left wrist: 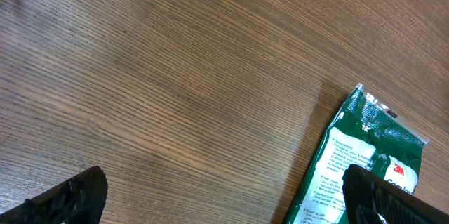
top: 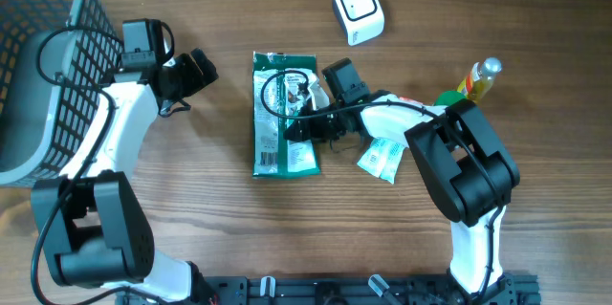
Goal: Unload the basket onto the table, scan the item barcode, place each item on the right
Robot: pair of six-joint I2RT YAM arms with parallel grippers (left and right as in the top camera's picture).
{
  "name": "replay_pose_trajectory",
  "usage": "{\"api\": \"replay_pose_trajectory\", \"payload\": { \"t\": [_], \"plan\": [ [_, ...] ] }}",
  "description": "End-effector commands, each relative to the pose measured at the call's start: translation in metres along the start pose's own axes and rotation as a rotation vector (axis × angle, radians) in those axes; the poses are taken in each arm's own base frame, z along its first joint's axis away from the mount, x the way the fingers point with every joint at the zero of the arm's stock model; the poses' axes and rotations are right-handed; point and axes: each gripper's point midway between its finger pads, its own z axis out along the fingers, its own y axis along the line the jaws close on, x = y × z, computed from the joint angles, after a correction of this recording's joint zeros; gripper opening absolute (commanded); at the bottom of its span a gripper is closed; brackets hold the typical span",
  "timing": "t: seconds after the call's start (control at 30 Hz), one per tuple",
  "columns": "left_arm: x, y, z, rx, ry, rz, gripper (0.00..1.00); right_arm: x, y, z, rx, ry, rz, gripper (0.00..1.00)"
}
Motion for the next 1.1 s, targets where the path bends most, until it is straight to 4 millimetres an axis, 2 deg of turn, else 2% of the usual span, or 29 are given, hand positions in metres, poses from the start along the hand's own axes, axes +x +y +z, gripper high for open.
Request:
{"api": "replay_pose_trajectory", "payload": {
  "t": [0.0, 0.33, 0.43, 0.53, 0.63, 0.7, 0.8, 0.83, 0.93, 1.07],
  "plan": [
    [-0.005, 0.001, -0.003, -0.005, -0.016, 0.005, 1.00, 0.015, -0.038, 0.012, 0.131, 0.017, 0.033, 0.04],
    [-0.005, 0.001, -0.003, -0.005, -0.016, 0.005, 1.00, 0.015, -0.039, 0.012, 0.133, 0.016, 0.033, 0.04],
    [-0.005, 0.001, -0.003, -0.005, -0.016, 0.005, 1.00, 0.010, -0.035, 0.010, 0.129, 0.014, -0.065, 0.04],
    [-0.005, 0.001, -0.003, -0.005, -0.016, 0.005, 1.00, -0.004, -0.025, -0.005, 0.176, 0.015, -0.154, 0.04],
    [-0.005, 0.001, -0.003, -0.005, -0.016, 0.005, 1.00, -0.029, -0.005, -0.045, 0.340, 0.037, -0.340, 0.04],
    [-0.005, 0.001, -0.003, -0.005, -0.017, 0.005, 1.00, -0.042, 0.018, -0.078, 0.431, 0.068, -0.474, 0.04],
    [-0.005, 0.001, -0.003, -0.005, -0.016, 0.005, 1.00, -0.054, 0.037, -0.115, 0.537, 0.106, -0.655, 0.04],
    [-0.005, 0.001, -0.003, -0.005, -0.016, 0.005, 1.00, -0.065, 0.035, -0.134, 0.645, 0.098, -0.726, 0.04],
    [-0.005, 0.001, -0.003, -0.005, -0.016, 0.005, 1.00, -0.099, 0.029, -0.171, 0.894, 0.036, -0.881, 0.04],
    [-0.005, 0.001, -0.003, -0.005, -0.016, 0.005, 1.00, -0.141, 0.030, -0.199, 1.120, -0.045, -1.036, 0.04]
  ]
}}
